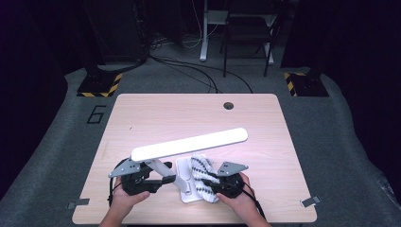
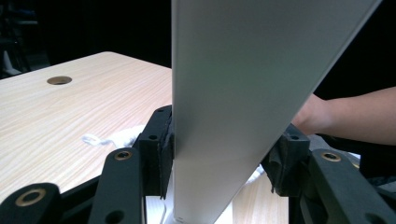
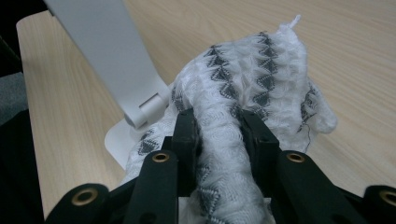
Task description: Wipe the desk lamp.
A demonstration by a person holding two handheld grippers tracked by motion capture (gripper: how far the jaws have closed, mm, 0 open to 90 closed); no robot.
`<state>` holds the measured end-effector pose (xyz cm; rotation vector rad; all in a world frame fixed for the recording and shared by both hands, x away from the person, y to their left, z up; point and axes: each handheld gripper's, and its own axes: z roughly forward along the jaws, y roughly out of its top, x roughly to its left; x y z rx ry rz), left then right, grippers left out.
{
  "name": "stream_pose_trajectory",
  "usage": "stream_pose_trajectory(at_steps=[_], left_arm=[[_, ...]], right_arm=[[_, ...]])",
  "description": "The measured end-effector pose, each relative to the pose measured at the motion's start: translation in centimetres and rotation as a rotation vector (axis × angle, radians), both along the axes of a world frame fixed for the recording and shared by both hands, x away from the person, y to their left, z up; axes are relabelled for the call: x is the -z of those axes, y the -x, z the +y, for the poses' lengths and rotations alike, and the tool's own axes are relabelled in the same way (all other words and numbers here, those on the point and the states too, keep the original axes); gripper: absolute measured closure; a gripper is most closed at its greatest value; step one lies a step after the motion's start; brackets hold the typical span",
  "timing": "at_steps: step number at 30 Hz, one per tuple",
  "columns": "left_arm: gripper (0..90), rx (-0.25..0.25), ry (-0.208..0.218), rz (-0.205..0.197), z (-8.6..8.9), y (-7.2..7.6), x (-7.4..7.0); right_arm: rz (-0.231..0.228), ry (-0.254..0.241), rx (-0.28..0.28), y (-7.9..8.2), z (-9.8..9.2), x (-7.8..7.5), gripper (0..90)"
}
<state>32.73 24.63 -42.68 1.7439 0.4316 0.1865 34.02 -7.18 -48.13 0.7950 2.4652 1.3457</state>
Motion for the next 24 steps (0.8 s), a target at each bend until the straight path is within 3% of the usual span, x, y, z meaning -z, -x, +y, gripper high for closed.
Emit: stream_pose_trajectory(at_steps=[4,11,16,24], left_arm=[[51.7,-0.015,-0.022,-0.012,-0.1,0.2,-0.2],[52.1,-0.012,-0.022,-0.014,-0.2,0.2,-0.2],[52.2,-0.011,-0.024,-0.017,-0.2,0.2,-0.2],[52.1,-0.009,-0.018,-0.016,-0.2,0.1,-0.1]], right_arm=[[0.021,0.014,-0.029,0.5,0.4,0.6,69.7],[0.016,0.076,-0.090,1.1,2.2,1.7,69.9],[0.048,0.062,-0.063,0.1,2.3,2.7,71.0],[0.023,0.071,-0.024,-1.6,3.0,2.8,71.4]])
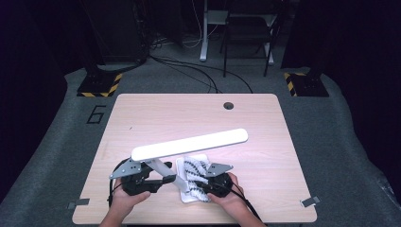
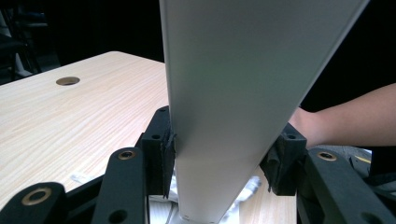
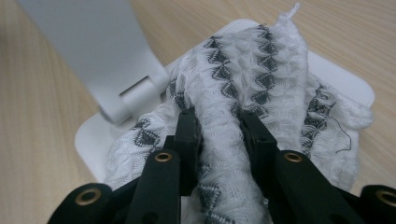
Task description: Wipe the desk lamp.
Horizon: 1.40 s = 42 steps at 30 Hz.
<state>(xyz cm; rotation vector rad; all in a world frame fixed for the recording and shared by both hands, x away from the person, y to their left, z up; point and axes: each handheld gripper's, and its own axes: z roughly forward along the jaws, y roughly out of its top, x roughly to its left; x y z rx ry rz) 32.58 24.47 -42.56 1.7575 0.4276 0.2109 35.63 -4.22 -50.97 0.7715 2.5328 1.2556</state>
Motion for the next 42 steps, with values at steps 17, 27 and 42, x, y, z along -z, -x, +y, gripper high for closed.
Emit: stream_pose_trajectory(at_steps=[17,27,42], left_arm=[[51.8,-0.002,0.012,0.006,0.0,-0.1,0.1],[51.8,0.001,0.015,0.008,0.0,-0.1,0.2],[51.9,-0.011,0.011,0.005,0.1,0.0,0.2]], right_arm=[[0.017,-0.006,0.055,-4.3,1.3,-0.1,71.9],[0.000,-0.016,0.111,-6.3,2.1,0.0,72.0],[0.021,0.001,0.156,-7.3,2.2,-0.3,71.1]])
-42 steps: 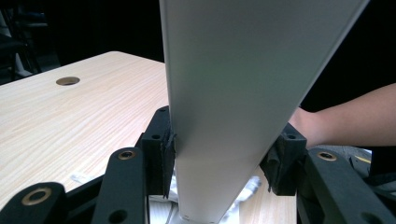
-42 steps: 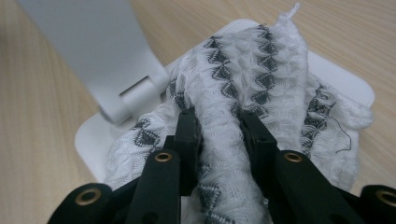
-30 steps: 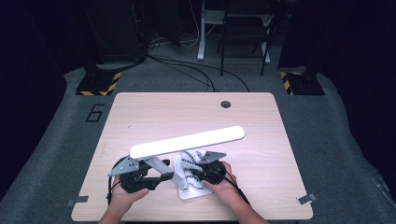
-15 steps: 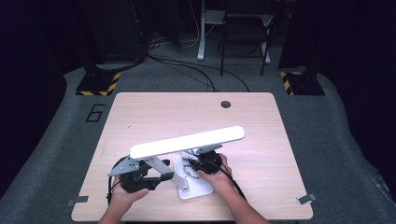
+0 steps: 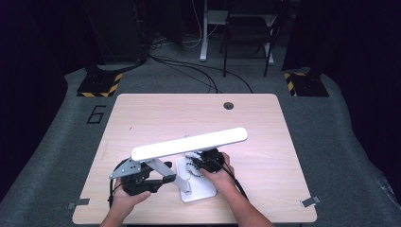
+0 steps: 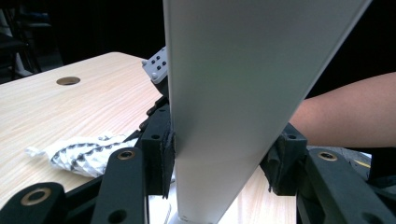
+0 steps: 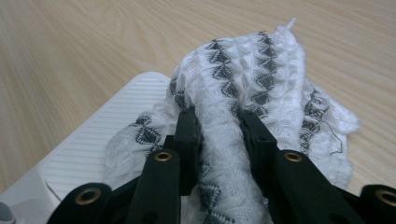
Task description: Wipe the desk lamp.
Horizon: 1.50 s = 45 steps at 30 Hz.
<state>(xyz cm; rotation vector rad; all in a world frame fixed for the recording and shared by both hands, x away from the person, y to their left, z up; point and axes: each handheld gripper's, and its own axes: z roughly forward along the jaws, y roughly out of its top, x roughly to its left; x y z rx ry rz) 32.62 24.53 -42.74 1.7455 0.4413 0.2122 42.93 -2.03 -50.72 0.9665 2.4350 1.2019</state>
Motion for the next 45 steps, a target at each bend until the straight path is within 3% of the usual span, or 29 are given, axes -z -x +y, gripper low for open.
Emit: stream_pose_trajectory(at_steps=[5,8,11,14,20,30,33,36,45], left_arm=[[52.0,0.002,0.017,0.000,0.0,0.0,0.1],[51.9,-0.004,0.002,-0.001,0.0,0.0,0.0],[52.0,-0.005,0.008,0.000,0.0,0.0,0.1],[51.9,-0.002,0.018,0.008,0.0,0.0,0.1],[52.0,-0.009,0.007,0.003,0.0,0.1,0.1],[52.0,-0.008,0.011,-0.001,-0.1,0.0,0.1],[52.0,-0.007,0.006,0.000,0.0,0.0,0.1],[52.0,-0.008,0.006,0.000,0.0,0.0,0.1],[51.9,-0.002,0.017,0.004,-0.1,0.0,0.1]], right_arm=[[-0.025,0.034,0.002,0.2,-0.7,-0.4,70.5],[-0.044,0.047,0.006,0.6,-1.2,-0.6,70.6],[-0.042,0.019,0.009,1.2,-2.0,-0.9,70.7],[-0.038,-0.034,-0.001,3.0,-3.0,-0.9,70.8],[-0.069,0.026,-0.077,7.1,-3.2,-0.1,70.9],[-0.029,0.004,-0.180,10.8,-3.1,-0.1,70.6],[-0.045,-0.003,-0.184,11.0,-3.2,0.1,70.7],[-0.030,-0.026,-0.177,10.8,-3.4,0.3,70.8],[-0.033,-0.017,-0.140,9.9,-3.5,-0.3,71.8]])
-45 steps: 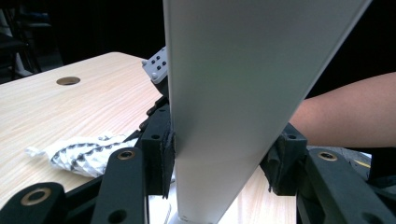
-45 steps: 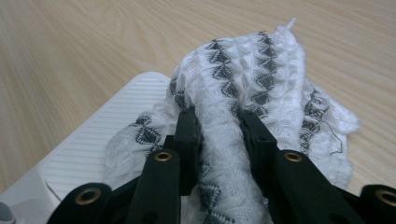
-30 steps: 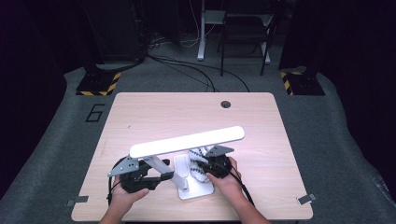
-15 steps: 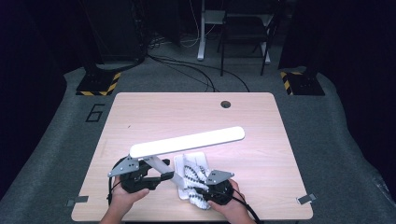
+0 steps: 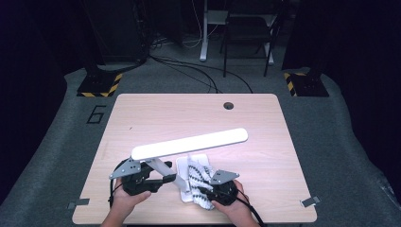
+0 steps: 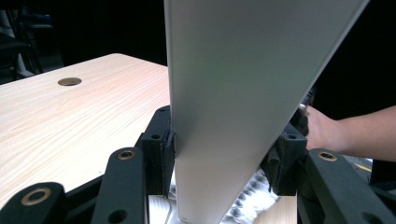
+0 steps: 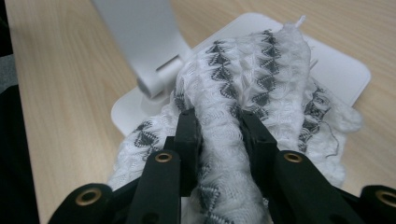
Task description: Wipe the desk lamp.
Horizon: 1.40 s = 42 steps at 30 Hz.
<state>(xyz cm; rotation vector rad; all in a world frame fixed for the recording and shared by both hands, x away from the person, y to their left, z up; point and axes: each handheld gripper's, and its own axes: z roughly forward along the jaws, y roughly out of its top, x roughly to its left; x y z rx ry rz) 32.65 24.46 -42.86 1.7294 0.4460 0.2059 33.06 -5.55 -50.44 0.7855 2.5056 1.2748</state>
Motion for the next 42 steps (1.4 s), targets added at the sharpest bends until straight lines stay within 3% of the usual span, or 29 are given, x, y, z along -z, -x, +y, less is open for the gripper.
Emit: stream_pose_trajectory(at_steps=[12,19,29,35,42], left_arm=[[51.9,0.002,0.001,-0.001,0.0,0.0,0.0],[51.7,0.011,-0.003,0.001,0.0,-0.1,0.0],[51.7,0.019,-0.002,0.001,0.0,-0.2,0.0],[51.8,0.015,-0.004,0.000,0.1,-0.1,0.0],[51.8,0.012,-0.003,0.000,0.1,-0.1,0.0]], right_arm=[[0.018,-0.063,0.009,-3.3,2.1,0.2,72.2],[0.005,-0.030,-0.015,-4.4,3.2,0.0,72.1],[0.018,-0.037,-0.057,-5.7,4.4,0.0,71.9],[0.010,-0.023,-0.054,-6.2,4.3,0.3,72.1],[0.000,-0.015,-0.013,-6.7,4.1,0.3,72.4]])
